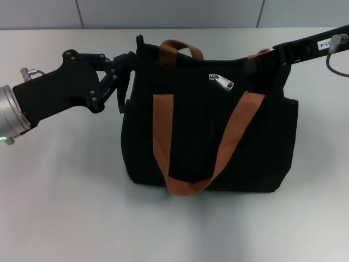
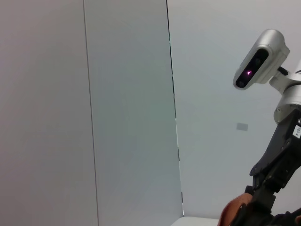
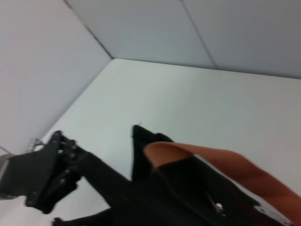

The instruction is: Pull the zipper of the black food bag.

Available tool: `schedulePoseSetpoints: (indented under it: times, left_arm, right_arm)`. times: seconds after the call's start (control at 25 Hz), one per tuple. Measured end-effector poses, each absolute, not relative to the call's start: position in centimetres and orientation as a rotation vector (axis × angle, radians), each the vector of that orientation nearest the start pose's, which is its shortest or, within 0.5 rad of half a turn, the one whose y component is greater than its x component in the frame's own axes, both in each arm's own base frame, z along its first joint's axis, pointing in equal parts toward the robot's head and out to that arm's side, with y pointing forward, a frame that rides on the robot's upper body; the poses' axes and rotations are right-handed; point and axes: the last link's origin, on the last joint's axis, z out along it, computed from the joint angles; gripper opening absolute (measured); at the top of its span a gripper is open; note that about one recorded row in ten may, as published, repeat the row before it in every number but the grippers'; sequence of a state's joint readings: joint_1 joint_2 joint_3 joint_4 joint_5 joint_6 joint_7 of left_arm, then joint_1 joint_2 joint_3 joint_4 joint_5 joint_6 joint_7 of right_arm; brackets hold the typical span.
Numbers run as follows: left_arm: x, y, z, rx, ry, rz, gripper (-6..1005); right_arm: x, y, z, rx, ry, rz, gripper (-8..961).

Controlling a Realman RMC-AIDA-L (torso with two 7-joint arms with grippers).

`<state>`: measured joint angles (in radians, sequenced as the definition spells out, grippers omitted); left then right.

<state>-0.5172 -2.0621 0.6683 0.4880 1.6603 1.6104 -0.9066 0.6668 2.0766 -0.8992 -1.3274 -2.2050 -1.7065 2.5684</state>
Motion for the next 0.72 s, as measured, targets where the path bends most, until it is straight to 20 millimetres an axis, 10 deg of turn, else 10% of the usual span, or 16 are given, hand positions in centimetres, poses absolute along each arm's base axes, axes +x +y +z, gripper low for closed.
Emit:
schedulePoseSetpoints:
  times: [0.72]
  left_arm:
    - [-24.6, 33.1, 1.0, -2.459, -0.146, -1.018, 23]
  right_arm:
    - [13.9, 37.5, 4.6, -2.702, 1.350, 0.304, 317]
